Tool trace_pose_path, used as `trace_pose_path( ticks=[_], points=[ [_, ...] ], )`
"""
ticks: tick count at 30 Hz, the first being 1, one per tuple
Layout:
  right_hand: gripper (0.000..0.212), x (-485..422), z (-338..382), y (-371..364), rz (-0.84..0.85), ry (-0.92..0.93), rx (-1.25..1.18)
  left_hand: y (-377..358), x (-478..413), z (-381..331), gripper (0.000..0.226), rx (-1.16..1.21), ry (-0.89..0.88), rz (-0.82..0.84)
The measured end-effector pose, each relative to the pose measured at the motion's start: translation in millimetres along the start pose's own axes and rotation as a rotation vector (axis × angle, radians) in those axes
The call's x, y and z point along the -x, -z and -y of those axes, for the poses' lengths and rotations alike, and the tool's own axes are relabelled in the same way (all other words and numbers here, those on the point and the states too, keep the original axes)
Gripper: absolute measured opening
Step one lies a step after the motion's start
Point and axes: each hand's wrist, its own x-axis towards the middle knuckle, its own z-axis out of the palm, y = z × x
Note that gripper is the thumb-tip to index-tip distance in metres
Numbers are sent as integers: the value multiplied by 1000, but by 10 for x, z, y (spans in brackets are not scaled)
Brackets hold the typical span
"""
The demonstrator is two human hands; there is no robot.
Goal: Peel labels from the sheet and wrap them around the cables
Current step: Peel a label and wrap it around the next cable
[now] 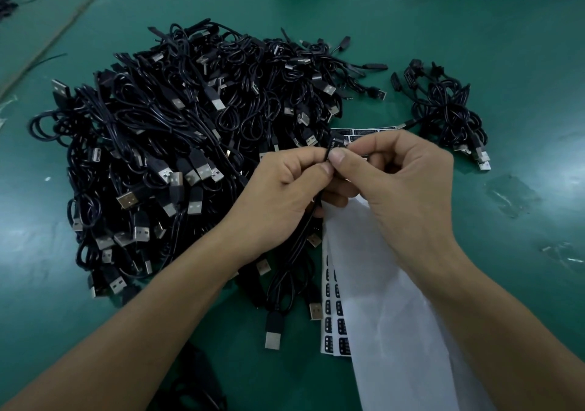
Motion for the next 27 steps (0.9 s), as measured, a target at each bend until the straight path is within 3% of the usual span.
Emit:
trace_pose_path(
  ticks=[4,8,12,19,27],
  points=[
    [18,-13,-22,17,11,14,-15,-4,1,-4,29,12,11,17],
    [5,-5,-5,14,113,7,-35,-7,10,-1,30,-22,-2,46],
    [19,-18,9,0,151,34,35,-29,15,-3,24,-67,-29,51],
    [21,-8,3,-8,152,-9,11,-28,9,34,38,-169,-95,-11],
    [38,-2,15,-32,195,67,86,-31,-3,24,38,-164,-120,-33]
  ],
)
